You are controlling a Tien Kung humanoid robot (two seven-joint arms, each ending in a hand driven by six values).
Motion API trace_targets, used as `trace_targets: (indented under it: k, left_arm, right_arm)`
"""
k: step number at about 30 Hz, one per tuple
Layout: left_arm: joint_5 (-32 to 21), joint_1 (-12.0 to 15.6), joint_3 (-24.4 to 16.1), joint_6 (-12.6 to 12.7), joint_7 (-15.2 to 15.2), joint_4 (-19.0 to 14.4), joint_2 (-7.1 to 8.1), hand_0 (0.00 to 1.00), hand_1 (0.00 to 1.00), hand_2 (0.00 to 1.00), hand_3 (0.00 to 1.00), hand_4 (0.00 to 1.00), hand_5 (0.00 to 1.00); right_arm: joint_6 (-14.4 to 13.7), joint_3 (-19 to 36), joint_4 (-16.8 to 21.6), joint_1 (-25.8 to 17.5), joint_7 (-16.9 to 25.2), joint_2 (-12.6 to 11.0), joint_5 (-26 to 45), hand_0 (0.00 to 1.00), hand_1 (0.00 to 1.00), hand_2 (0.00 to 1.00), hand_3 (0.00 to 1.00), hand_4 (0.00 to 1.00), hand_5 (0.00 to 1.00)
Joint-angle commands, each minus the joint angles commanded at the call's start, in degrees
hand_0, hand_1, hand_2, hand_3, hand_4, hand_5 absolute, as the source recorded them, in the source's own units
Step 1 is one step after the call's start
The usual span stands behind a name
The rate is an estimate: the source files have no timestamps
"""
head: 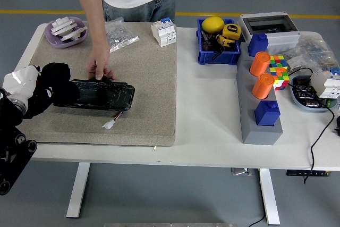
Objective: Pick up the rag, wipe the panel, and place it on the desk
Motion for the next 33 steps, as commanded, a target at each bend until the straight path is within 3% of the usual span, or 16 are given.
trace_targets:
  k: [11,33]
  left_arm:
    - [-1.4,-1.2,4.7,-0.4,0.6,-2.9,-0.42,0.248,0.215,0.598,0.54,0.137,0.002]
    - [-4.6,-4.6,18.0,-5.6,4.3,-11.1,-1.64,0.252,0.222,0.6,0.545,0.174,0.002]
  right_arm:
    - [0.0,-0.1,-0.1,0.1,0.0,0.1,0.1,0.74,0.568,0.665,0.629,0.998,0.611]
    - [0.2,-0.4,-0.2,0.4,0.1,-0.1,0.5,0.739,0.567,0.665,0.627,0.998,0.611]
